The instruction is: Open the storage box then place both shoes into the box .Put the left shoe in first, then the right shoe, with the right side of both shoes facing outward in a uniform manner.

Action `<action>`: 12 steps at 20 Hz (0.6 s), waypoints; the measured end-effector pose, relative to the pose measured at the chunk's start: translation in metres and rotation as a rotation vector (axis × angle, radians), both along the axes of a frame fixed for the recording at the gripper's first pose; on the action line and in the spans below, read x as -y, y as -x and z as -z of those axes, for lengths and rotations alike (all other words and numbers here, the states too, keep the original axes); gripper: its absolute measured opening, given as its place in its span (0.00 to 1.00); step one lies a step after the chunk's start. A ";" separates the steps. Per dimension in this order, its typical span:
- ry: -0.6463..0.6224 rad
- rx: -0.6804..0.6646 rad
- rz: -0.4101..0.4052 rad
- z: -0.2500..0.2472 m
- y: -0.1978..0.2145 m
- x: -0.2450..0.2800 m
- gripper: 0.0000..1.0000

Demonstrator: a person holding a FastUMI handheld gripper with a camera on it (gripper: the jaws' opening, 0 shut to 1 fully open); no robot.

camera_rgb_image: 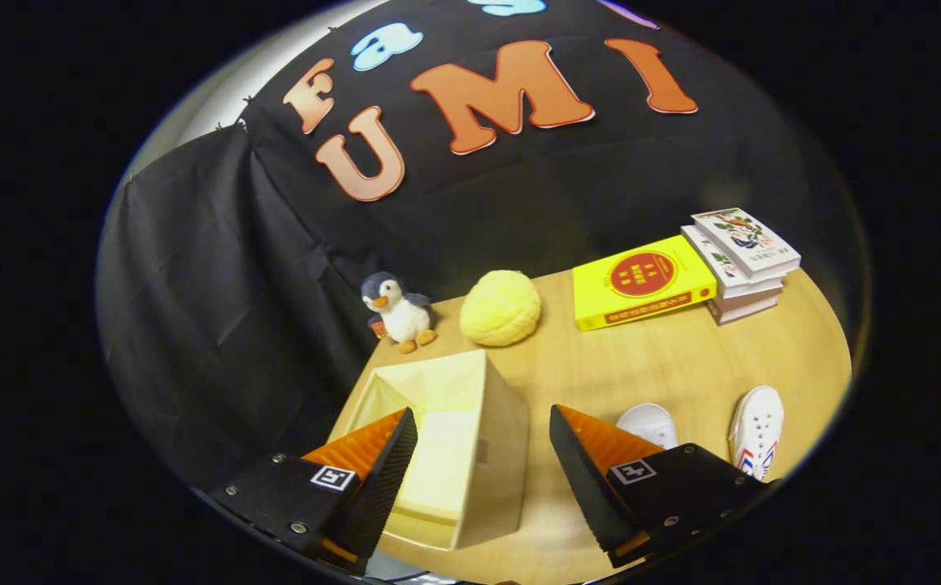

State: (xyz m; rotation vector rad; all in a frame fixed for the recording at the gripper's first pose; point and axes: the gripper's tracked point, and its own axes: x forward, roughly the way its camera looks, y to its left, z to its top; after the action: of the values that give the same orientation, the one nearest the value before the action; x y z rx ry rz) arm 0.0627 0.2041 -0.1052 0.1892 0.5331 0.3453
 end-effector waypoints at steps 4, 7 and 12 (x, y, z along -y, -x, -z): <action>0.090 -0.040 0.078 0.033 -0.001 0.057 0.98; 0.143 -0.071 0.124 0.059 0.004 0.092 0.98; 0.255 -0.116 0.187 0.102 0.010 0.141 0.98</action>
State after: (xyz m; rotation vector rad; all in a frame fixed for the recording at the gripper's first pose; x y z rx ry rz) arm 0.0522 0.0629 -0.2067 0.0115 0.6635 0.0825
